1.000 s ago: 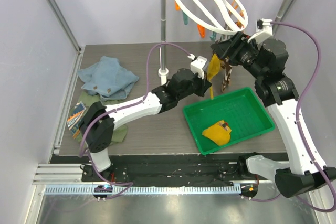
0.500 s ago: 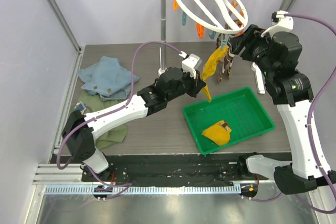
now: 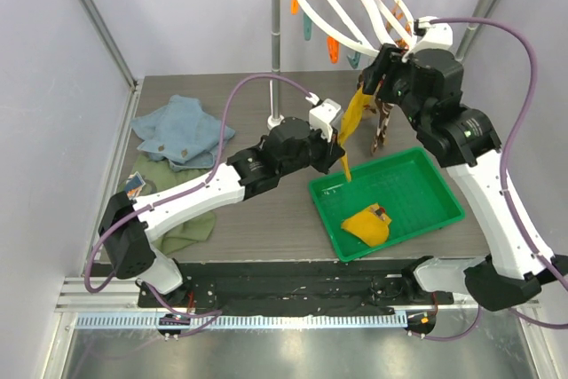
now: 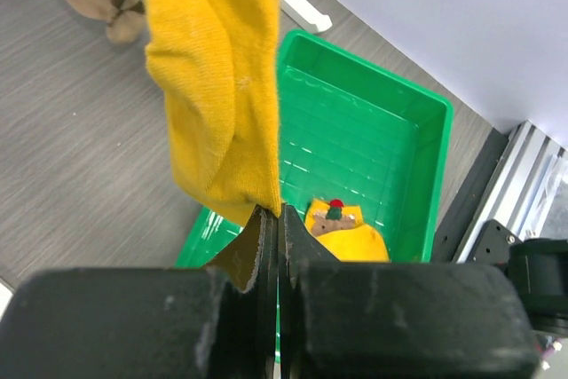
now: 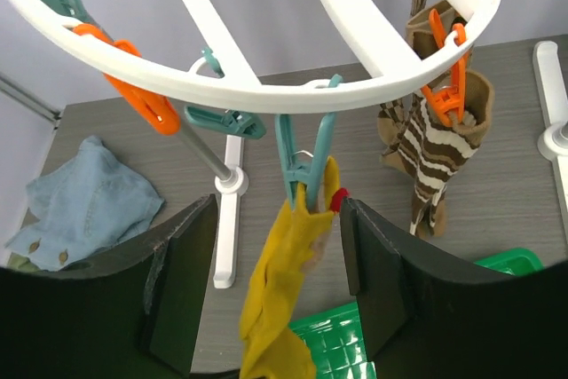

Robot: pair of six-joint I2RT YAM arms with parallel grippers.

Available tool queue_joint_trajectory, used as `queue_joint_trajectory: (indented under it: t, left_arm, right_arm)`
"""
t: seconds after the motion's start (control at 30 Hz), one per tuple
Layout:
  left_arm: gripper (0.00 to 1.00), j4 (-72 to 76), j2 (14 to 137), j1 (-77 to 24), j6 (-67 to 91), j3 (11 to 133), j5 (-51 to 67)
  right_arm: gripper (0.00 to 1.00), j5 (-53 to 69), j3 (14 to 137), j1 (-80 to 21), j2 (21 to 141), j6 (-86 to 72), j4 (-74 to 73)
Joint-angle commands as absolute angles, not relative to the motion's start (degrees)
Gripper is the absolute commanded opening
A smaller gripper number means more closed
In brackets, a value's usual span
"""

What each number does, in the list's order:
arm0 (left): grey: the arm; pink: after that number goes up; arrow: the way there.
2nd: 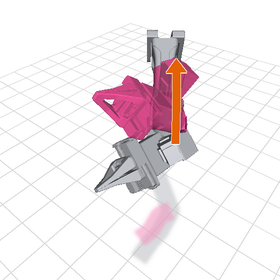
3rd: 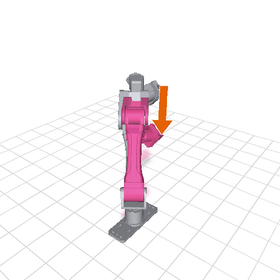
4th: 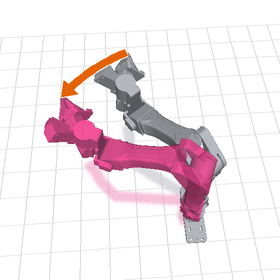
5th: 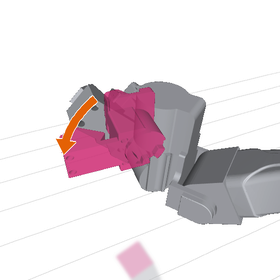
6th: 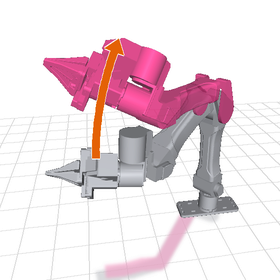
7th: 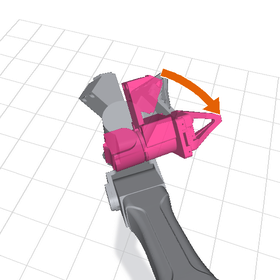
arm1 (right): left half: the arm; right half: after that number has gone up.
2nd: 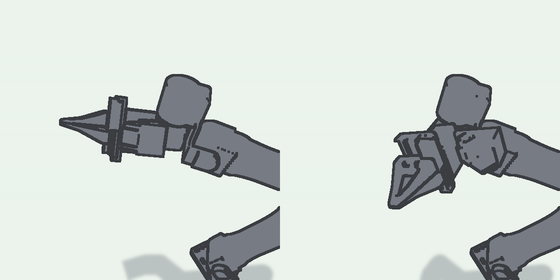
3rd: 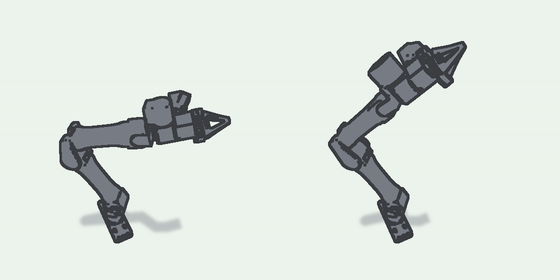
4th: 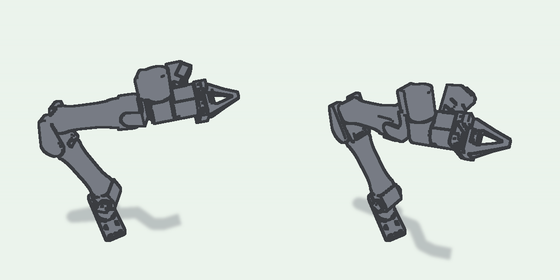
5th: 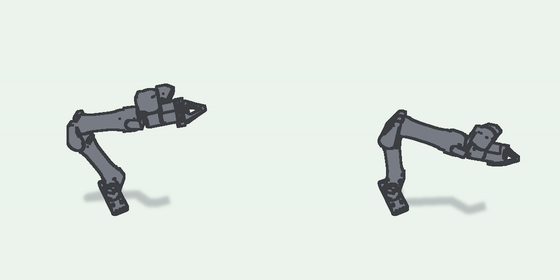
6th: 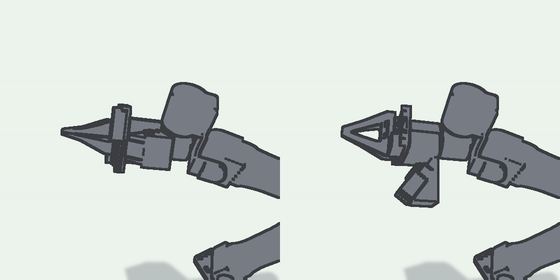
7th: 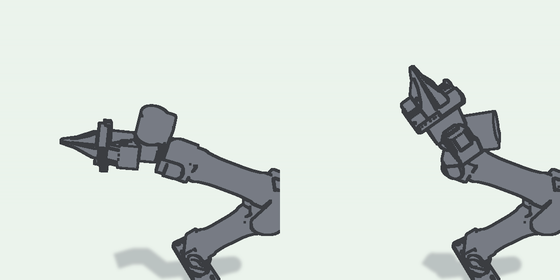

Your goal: Remove the socks clipped to the hanger

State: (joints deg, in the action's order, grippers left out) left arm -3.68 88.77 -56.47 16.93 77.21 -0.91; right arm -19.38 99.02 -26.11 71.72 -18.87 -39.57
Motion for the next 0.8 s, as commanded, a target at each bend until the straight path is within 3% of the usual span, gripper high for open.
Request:
queue_joint_trajectory:
  t: [0.0, 0.43, 0.77]
  left_arm:
    - [0.0, -3.9, 86.1, -56.9, 15.5, 78.1, -0.4]
    - [0.0, -4.0, 85.6, -57.0, 15.7, 77.9, -0.3]
    - [0.0, -3.9, 85.3, -57.3, 15.7, 77.6, -0.4]
  right_arm:
    - [0.65, -29.0, 103.2, -28.2, 74.6, -17.7, -37.3]
    - [0.62, -28.6, 105.2, -30.6, 81.0, -17.6, -33.0]
    - [0.59, -43.6, 107.6, -33.8, 85.7, -14.2, -33.6]
